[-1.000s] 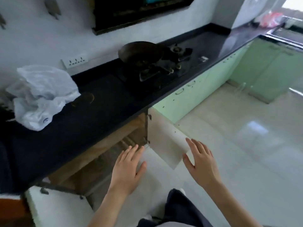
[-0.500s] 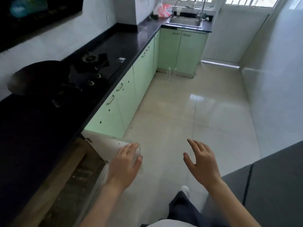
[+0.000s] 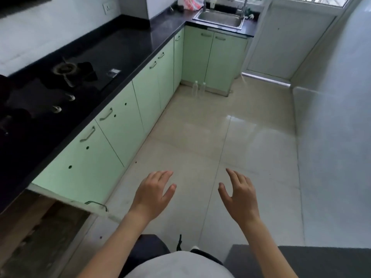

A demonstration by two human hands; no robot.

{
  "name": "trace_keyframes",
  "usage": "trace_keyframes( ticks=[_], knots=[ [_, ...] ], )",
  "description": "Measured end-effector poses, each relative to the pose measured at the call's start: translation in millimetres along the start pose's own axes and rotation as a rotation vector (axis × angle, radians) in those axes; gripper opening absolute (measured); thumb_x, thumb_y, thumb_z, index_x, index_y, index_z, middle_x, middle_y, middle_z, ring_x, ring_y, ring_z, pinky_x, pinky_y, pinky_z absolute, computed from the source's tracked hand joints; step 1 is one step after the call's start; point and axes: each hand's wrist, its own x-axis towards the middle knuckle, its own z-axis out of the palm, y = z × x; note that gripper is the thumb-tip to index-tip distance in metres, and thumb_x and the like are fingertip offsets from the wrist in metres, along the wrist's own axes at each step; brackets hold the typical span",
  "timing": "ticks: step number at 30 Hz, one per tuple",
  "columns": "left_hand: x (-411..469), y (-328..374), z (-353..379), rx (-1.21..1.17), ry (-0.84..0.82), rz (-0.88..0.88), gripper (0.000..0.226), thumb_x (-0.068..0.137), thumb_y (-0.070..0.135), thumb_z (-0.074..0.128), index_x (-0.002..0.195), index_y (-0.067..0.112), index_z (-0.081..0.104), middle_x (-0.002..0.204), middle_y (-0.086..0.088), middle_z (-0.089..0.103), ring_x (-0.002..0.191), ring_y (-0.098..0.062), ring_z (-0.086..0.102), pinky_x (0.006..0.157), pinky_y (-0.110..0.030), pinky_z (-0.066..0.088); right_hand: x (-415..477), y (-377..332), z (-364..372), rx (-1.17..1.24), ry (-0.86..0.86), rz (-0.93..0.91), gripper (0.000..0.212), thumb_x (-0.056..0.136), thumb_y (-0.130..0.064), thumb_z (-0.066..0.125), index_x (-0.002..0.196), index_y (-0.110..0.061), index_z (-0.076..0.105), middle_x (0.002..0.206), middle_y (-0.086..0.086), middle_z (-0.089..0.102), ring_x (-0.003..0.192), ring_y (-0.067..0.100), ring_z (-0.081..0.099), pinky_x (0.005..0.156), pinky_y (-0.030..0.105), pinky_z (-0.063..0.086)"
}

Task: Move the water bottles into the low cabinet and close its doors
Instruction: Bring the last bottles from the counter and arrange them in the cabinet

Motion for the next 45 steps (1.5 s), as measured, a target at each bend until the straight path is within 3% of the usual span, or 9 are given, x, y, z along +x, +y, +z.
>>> trace_keyframes(
  ticks=[7, 13, 19, 22, 26, 31, 36, 45],
  knots=[
    [131.9, 2.2, 2.2, -0.001, 0.047, 0.071, 0.053, 0.096, 0.043, 0.037, 0.129, 0.01, 0.062, 0.125, -0.005, 0.066, 0.115, -0.024, 0.061, 0.097, -0.038, 0.048, 109.4, 29.7, 9.2, 0.009, 0.008, 0.021, 0.06, 0.089, -0.046, 0.041, 0.133, -0.009, 0.058, 0.122, 0.007, 0.066, 0.114, 0.029, 0.058, 0.096, 0.043, 0.048],
    [260.0, -42.5, 19.8, -0.003, -0.047, 0.094, 0.055, 0.095, 0.046, 0.036, 0.133, 0.015, 0.06, 0.131, -0.002, 0.063, 0.123, -0.027, 0.057, 0.099, -0.04, 0.047, 223.9, 30.6, 55.6, -0.024, -0.061, 0.046, 0.061, 0.088, -0.046, 0.04, 0.132, -0.008, 0.059, 0.122, 0.008, 0.066, 0.115, 0.028, 0.059, 0.094, 0.041, 0.049],
    [421.1, -84.9, -25.2, -0.015, -0.031, 0.188, 0.055, 0.096, 0.046, 0.036, 0.135, 0.014, 0.059, 0.131, -0.004, 0.063, 0.123, -0.025, 0.056, 0.103, -0.041, 0.047, 375.9, -1.2, 56.6, -0.023, 0.005, 0.075, 0.061, 0.089, -0.046, 0.039, 0.132, -0.008, 0.058, 0.123, 0.007, 0.066, 0.114, 0.027, 0.059, 0.094, 0.039, 0.048],
    [504.3, -100.1, -47.9, -0.003, 0.004, 0.22, 0.054, 0.094, 0.044, 0.038, 0.13, 0.011, 0.063, 0.125, -0.007, 0.066, 0.117, -0.028, 0.06, 0.096, -0.04, 0.05, 455.0, -10.3, 50.5, -0.02, 0.057, 0.07, 0.059, 0.09, -0.045, 0.04, 0.133, -0.008, 0.058, 0.124, 0.007, 0.065, 0.114, 0.026, 0.059, 0.094, 0.038, 0.047],
    [594.3, -115.5, -52.4, -0.014, 0.038, 0.216, 0.054, 0.094, 0.043, 0.039, 0.129, 0.009, 0.063, 0.123, -0.008, 0.067, 0.115, -0.027, 0.06, 0.095, -0.041, 0.051, 537.2, -4.8, 56.8, -0.005, 0.099, 0.068, 0.056, 0.09, -0.041, 0.044, 0.131, -0.007, 0.059, 0.123, 0.007, 0.066, 0.114, 0.025, 0.059, 0.095, 0.038, 0.046],
    [678.5, -129.1, -16.4, -0.038, -0.022, 0.107, 0.055, 0.093, 0.044, 0.039, 0.126, 0.009, 0.065, 0.119, -0.007, 0.069, 0.112, -0.027, 0.062, 0.088, -0.04, 0.053, 629.9, 31.5, 91.3, -0.011, 0.009, 0.091, 0.056, 0.089, -0.042, 0.044, 0.129, -0.007, 0.061, 0.119, 0.006, 0.067, 0.11, 0.027, 0.062, 0.092, 0.039, 0.049],
    [779.1, -127.9, 4.5, -0.064, -0.087, 0.02, 0.058, 0.093, 0.049, 0.035, 0.128, 0.012, 0.064, 0.125, -0.006, 0.066, 0.119, -0.03, 0.058, 0.101, -0.044, 0.047, 749.1, 71.3, 102.7, 0.003, -0.08, 0.09, 0.059, 0.09, -0.045, 0.04, 0.132, -0.008, 0.058, 0.122, 0.005, 0.066, 0.113, 0.026, 0.06, 0.095, 0.04, 0.047],
    [1016.2, -111.9, -32.1, -0.052, 0.025, 0.072, 0.056, 0.093, 0.045, 0.038, 0.129, 0.009, 0.063, 0.125, -0.008, 0.066, 0.118, -0.025, 0.059, 0.098, -0.04, 0.047, 974.6, 102.9, 89.3, -0.04, -0.028, -0.009, 0.055, 0.091, -0.041, 0.042, 0.128, -0.006, 0.061, 0.116, 0.007, 0.068, 0.109, 0.027, 0.061, 0.092, 0.04, 0.05]
  ],
)
